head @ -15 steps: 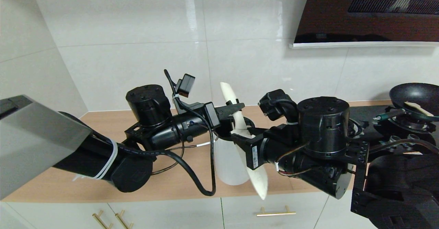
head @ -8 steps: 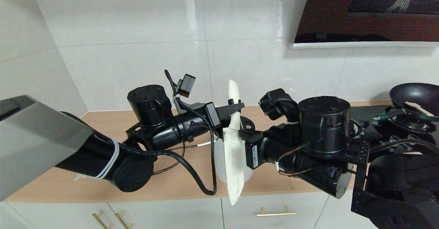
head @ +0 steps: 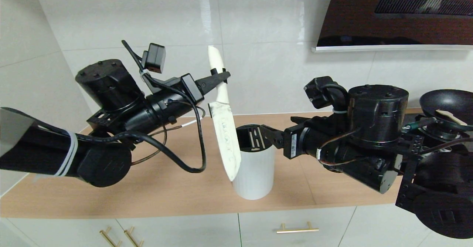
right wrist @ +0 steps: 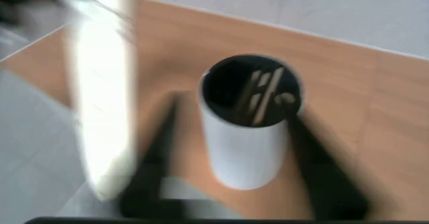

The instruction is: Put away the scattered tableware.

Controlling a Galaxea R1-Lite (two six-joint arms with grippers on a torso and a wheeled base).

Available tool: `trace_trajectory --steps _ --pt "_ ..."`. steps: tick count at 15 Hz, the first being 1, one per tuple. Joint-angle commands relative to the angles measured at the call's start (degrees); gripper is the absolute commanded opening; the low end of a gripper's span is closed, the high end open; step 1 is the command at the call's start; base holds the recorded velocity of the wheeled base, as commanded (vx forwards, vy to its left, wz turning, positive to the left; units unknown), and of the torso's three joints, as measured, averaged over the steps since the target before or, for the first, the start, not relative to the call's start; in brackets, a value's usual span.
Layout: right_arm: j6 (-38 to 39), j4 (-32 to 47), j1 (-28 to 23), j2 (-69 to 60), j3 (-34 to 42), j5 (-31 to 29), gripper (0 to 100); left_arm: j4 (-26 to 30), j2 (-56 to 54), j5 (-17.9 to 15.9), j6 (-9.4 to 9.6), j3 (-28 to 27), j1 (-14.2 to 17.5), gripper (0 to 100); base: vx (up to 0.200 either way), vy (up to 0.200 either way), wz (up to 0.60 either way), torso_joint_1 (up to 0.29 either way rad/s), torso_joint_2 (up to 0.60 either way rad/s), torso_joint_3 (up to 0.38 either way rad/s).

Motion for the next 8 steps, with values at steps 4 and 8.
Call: trace_trajectory --steps 4,8 --pt "-0.05 0.02 -0.35 -0.20 0.05 -0.01 100 -8.86 2.24 -0.36 12.90 -2.00 1.09 0 0.000 0.000 0.00 0.000 0.00 0.000" --pt "-0.05 0.02 -0.35 -0.11 0.14 0.08 100 -15.01 6.19 -0.45 21.07 -3.67 -0.49 0 0.000 0.000 0.00 0.000 0.00 0.000"
